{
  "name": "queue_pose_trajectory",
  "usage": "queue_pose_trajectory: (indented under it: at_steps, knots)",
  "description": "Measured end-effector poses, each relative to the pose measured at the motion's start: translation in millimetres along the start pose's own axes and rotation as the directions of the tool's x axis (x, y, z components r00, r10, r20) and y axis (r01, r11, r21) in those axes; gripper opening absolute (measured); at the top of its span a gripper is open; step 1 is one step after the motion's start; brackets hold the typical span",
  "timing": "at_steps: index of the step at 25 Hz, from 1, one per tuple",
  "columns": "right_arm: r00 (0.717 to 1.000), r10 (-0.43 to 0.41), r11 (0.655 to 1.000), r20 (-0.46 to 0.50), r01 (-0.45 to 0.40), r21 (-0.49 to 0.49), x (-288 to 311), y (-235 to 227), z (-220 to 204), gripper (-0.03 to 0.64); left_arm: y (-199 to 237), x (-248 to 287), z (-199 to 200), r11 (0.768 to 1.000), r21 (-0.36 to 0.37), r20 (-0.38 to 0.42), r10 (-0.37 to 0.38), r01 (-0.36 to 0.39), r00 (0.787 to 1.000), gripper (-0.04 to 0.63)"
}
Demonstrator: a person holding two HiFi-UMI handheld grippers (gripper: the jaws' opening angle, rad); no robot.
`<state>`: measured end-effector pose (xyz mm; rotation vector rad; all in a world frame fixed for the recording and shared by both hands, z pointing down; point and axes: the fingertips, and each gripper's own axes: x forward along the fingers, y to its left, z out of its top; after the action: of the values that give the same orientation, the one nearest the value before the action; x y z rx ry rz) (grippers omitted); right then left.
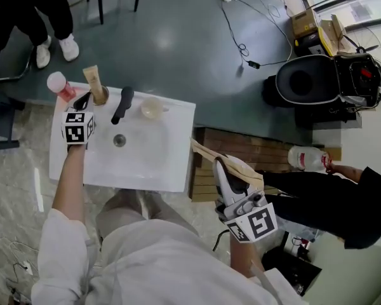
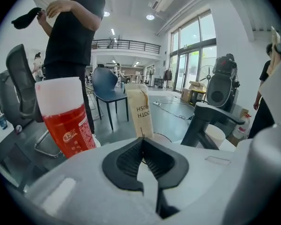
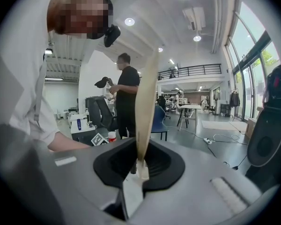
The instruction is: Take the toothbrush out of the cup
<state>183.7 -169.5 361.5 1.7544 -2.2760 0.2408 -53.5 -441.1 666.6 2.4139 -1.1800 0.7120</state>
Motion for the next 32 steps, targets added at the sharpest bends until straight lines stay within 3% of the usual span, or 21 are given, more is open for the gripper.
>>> queue_pose_trajectory:
  at_steps: [5, 14, 19, 25, 30, 32]
  knots:
    - [1.0, -0.01, 1.0, -0.002, 0.01, 0.002, 0, 1, -3, 0.043, 1, 6, -1, 1.0, 0.004, -0.001, -0.002, 0.002, 1.0, 0.002]
    - [1.0, -0.013, 1.0, -0.01, 0.013, 0.011, 4, 2, -2, 0.043, -8, 19, 8, 0.998, -0.012, -0.003, -0.062, 0.062, 0.998, 0.221]
    - [1.0, -0.025, 1.0, -0.016, 0.025, 0.012, 2, -1, -3, 0.043, -10, 30, 15, 0.996, -0.007, 0.009, -0.085, 0.085, 0.996, 0.258]
    - [0.999, -0.033, 0.999, -0.022, 0.033, 0.007, 3, -3, -4, 0.043, -7, 44, 14, 0.996, 0.016, 0.004, -0.094, 0.093, 0.996, 0.251]
    - [0.999, -0.028, 1.0, -0.025, 0.028, 0.004, 9, -2, -6, 0.043, -4, 43, 17, 0.996, 0.056, 0.034, -0.077, 0.075, 0.996, 0.084]
    - [0.999, -0.023, 1.0, -0.025, 0.023, 0.004, 9, -2, -7, 0.043, -7, 41, 18, 0.995, 0.069, 0.047, -0.079, 0.075, 0.996, 0.053]
